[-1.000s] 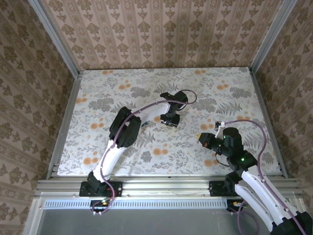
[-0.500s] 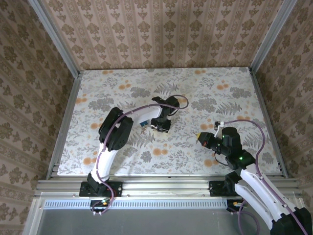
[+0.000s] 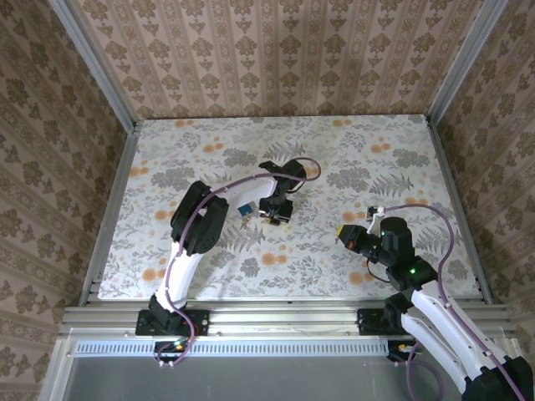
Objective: Unlock with the key
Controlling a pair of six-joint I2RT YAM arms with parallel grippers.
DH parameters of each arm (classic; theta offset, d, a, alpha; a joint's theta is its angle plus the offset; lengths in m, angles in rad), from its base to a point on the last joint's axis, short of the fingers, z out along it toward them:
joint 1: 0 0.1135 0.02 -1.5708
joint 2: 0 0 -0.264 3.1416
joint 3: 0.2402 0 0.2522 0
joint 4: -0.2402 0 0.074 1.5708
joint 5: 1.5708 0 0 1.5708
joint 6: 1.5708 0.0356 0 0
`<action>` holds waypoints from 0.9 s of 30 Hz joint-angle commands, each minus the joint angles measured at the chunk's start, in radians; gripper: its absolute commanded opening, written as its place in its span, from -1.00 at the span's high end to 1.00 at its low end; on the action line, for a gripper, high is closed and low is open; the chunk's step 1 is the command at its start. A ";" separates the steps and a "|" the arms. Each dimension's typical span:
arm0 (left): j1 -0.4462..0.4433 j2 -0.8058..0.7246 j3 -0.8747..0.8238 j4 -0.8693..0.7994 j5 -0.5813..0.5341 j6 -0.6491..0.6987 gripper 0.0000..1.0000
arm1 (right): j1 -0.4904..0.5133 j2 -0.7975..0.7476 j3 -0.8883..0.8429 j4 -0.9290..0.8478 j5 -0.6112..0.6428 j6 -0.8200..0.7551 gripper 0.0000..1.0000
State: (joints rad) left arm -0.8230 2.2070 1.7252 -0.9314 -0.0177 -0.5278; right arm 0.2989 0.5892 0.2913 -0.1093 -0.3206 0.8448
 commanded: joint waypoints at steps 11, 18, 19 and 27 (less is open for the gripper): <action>-0.020 0.032 -0.030 -0.074 -0.027 -0.049 0.30 | -0.006 0.022 -0.020 0.046 0.006 0.013 1.00; -0.016 0.029 -0.048 -0.061 0.016 -0.058 0.47 | -0.006 0.035 -0.021 0.062 0.004 0.017 1.00; -0.015 0.029 -0.051 -0.056 0.023 -0.060 0.50 | -0.007 0.035 -0.021 0.063 0.004 0.019 1.00; 0.000 -0.014 -0.099 -0.009 0.082 -0.089 0.60 | -0.005 0.054 -0.033 0.090 -0.006 0.010 1.00</action>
State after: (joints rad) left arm -0.8288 2.1895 1.6951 -0.9085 -0.0093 -0.5808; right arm 0.2977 0.6399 0.2825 -0.0525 -0.3214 0.8482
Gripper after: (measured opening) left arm 0.297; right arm 0.058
